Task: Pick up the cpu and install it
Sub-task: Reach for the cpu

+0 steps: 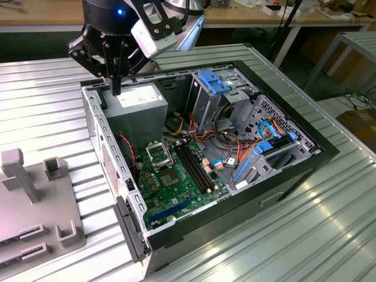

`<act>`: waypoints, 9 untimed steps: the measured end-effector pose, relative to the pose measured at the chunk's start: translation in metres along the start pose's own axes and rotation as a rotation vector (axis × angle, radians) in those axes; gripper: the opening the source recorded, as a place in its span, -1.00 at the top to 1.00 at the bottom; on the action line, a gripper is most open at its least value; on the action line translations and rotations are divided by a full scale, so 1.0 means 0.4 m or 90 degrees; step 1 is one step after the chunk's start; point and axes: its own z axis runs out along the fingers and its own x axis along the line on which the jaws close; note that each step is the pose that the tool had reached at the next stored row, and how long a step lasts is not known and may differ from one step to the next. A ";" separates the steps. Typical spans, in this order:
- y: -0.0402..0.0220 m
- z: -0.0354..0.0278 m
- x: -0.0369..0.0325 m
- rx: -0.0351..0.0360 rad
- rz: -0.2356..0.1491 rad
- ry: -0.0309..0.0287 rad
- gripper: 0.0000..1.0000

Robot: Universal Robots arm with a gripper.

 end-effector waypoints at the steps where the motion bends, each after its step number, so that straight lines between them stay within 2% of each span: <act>1: 0.000 0.000 0.002 0.0000 0.000 0.0002 0.79; 9: -0.001 0.001 0.014 0.0002 0.000 0.0024 0.79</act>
